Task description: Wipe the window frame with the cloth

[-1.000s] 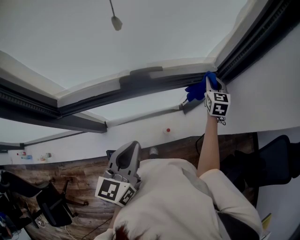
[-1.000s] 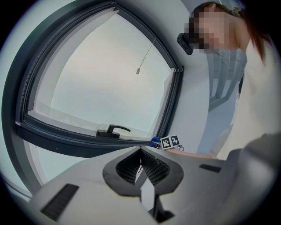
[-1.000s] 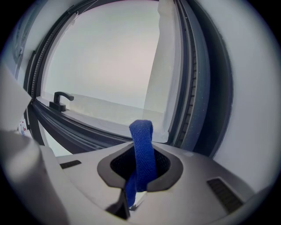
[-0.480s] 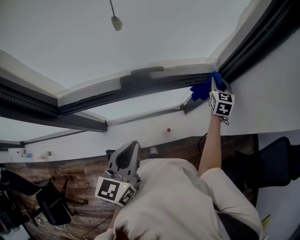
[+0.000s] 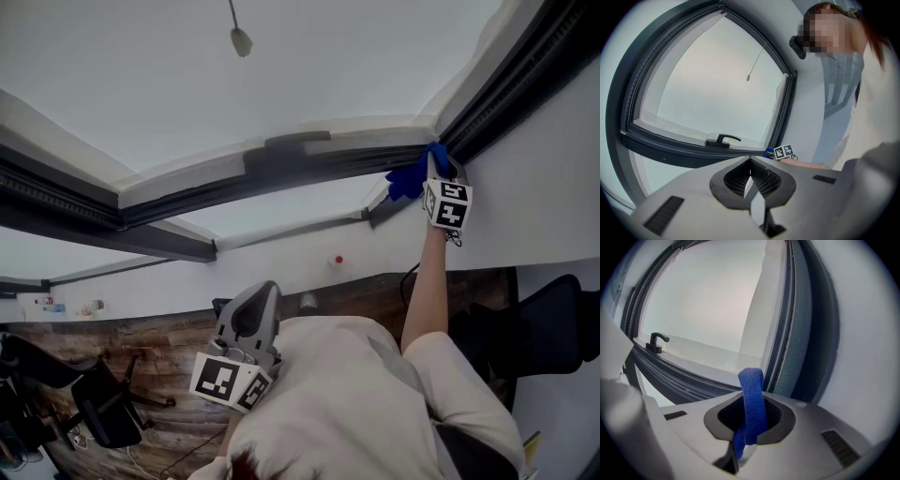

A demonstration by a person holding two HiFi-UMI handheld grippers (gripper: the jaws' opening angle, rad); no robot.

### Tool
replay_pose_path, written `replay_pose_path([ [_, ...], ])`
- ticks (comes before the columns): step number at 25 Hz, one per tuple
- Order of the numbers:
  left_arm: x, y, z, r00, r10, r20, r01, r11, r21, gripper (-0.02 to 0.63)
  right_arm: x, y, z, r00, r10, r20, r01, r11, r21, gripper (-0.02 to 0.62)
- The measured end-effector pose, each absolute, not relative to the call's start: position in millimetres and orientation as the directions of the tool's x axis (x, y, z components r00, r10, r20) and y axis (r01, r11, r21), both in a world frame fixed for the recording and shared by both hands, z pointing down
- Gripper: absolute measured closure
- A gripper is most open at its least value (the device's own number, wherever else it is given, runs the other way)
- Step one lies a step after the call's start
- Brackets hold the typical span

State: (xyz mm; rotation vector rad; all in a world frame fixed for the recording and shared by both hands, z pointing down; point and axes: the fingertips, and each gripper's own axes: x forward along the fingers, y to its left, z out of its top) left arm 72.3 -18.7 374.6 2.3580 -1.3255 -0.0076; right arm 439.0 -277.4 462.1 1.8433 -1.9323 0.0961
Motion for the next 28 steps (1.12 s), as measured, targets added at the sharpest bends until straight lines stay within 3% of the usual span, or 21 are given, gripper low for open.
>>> replay_pose_path([
  [6,70,-13,373,0.546,-0.814,0.200,-0.812,-0.455,0.367,0.597,439,-276,459,-0.020,-0.924,0.381,-0.977,0.098,0.187,0.546],
  [10,66,-10,373,0.545,-0.813,0.204,-0.813,-0.454,0.364,0.597,415,-261,425,-0.103,-0.972,0.209,-0.995,0.098,-0.036,0.546],
  [13,65,-9,372,0.549,-0.811,0.203,-0.811,-0.459,0.362,0.597,366,-249,415,-0.210,-0.964,0.165,-0.976,0.196,-0.100,0.546],
  [20,56,-6,370,0.555,-0.808,0.200,-0.809,-0.467,0.358,0.597,241,-236,402,-0.424,-0.894,0.142,-0.905,0.419,-0.066,0.546],
  [28,30,-2,371,0.536,-0.821,0.197,-0.817,-0.445,0.367,0.597,134,-214,420,-0.578,-0.784,0.226,-0.800,0.599,0.034,0.546],
])
